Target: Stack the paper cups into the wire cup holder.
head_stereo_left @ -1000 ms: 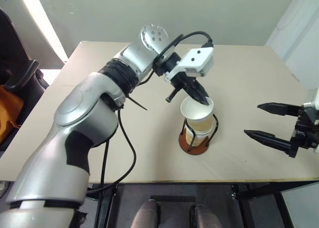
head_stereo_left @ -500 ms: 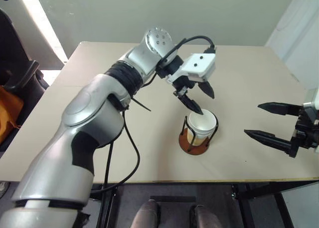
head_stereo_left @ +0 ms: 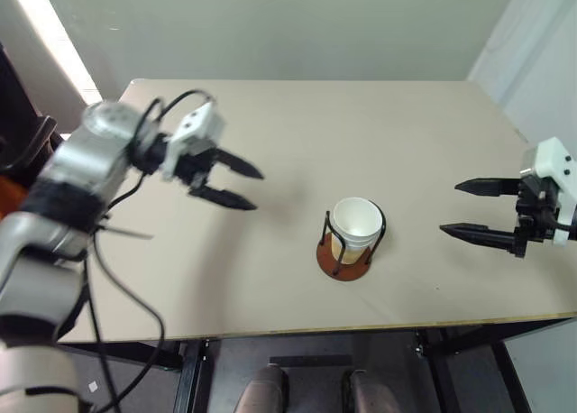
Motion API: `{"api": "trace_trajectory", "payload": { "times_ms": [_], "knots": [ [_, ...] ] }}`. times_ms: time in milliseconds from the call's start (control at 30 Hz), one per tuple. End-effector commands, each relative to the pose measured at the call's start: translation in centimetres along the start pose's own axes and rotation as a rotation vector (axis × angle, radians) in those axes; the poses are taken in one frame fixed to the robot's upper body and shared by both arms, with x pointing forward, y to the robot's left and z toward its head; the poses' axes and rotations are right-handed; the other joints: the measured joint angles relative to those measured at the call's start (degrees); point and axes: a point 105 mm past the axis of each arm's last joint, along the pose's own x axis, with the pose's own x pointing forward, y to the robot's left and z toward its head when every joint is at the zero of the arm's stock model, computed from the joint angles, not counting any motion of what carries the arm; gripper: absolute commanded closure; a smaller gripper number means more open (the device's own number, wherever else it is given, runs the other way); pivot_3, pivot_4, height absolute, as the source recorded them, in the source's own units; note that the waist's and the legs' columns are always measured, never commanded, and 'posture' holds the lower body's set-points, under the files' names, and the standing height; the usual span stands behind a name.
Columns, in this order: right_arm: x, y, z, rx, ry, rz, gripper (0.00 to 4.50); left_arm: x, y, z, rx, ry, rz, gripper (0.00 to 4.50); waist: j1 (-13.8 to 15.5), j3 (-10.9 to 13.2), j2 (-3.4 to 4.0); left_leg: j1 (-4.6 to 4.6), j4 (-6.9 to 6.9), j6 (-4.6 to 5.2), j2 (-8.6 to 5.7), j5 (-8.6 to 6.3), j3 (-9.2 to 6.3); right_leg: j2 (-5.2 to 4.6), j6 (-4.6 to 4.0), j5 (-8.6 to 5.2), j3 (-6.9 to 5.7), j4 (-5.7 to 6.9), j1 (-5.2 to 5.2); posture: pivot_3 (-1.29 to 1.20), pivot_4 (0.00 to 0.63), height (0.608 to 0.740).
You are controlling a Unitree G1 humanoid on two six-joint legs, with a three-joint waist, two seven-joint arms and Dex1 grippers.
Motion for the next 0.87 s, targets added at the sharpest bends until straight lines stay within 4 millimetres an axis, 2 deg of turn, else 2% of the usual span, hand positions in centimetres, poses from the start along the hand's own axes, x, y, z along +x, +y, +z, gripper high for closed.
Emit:
{"api": "trace_trajectory", "payload": {
  "times_ms": [33, 167, 267, 333, 400, 567, 867],
  "knots": [
    [-0.9, -1.2, 0.3, -0.045, -0.01, 0.021, 0.0, -2.9, -1.7, 0.2, -0.074, -0.051, 0.156, 1.25, 0.1, 0.0, 0.0, 0.02, -0.03, 0.0, 0.0, 0.0, -0.03, 0.01, -0.07, -0.04, -0.02, -0.01, -0.01, 0.0, 0.15, 0.74],
    [-1.9, -2.1, 0.0, -0.018, -0.059, 0.064, 0.0, -5.5, -4.5, -2.8, -0.235, -0.044, 0.329, 1.25, -0.1, 0.0, -0.01, 0.19, -0.2, -0.14, 0.02, 0.08, -0.11, 0.01, -0.72, -0.32, 0.01, 0.16, 0.03, 0.0, 0.15, 0.74],
    [-2.0, -2.8, -0.6, 0.002, -0.058, 0.06, 0.0, -7.6, -5.5, -4.3, -0.308, -0.049, 0.472, 1.25, -0.4, 0.0, -0.05, 0.33, -0.3, -0.31, 0.05, 0.18, -0.13, 0.02, -1.24, -0.62, 0.0, 0.59, 0.01, 0.0, 0.15, 0.74],
    [-1.9, -2.9, -0.8, 0.005, -0.051, 0.063, 0.0, -8.2, -5.9, -4.8, -0.328, -0.052, 0.523, 1.25, -0.3, 0.0, -0.08, 0.55, -0.38, -0.4, 0.08, 0.22, -0.17, 0.02, -1.58, -0.82, -0.01, 0.97, 0.01, 0.0, 0.15, 0.74],
    [-1.6, -3.0, -0.8, 0.009, -0.058, 0.062, 0.0, -8.5, -6.2, -5.2, -0.341, -0.045, 0.553, 1.25, -0.3, 0.0, -0.09, 0.85, -0.88, -0.12, 0.08, -0.02, -0.23, 0.01, -1.75, -0.82, -0.02, 0.98, 0.11, 0.0, 0.15, 0.74],
    [-1.3, -3.0, -1.0, 0.014, -0.063, 0.068, 0.0, -8.8, -6.3, -5.3, -0.354, -0.055, 0.579, 1.25, -0.7, 0.0, -0.08, 1.47, -1.44, -0.6, 0.23, 0.46, -0.28, 0.15, -2.33, -0.47, -0.02, 1.04, 0.28, 0.0, 0.15, 0.74],
    [-1.5, -2.8, -0.9, 0.02, -0.064, 0.07, 0.0, -8.8, -6.4, -5.6, -0.369, -0.043, 0.575, 1.25, -1.0, 0.0, -0.08, 1.46, -1.63, -0.86, 0.28, 0.49, -0.4, 0.25, -2.57, -0.42, 0.01, 1.0, 0.11, 0.0, 0.15, 0.74]
  ]
}}
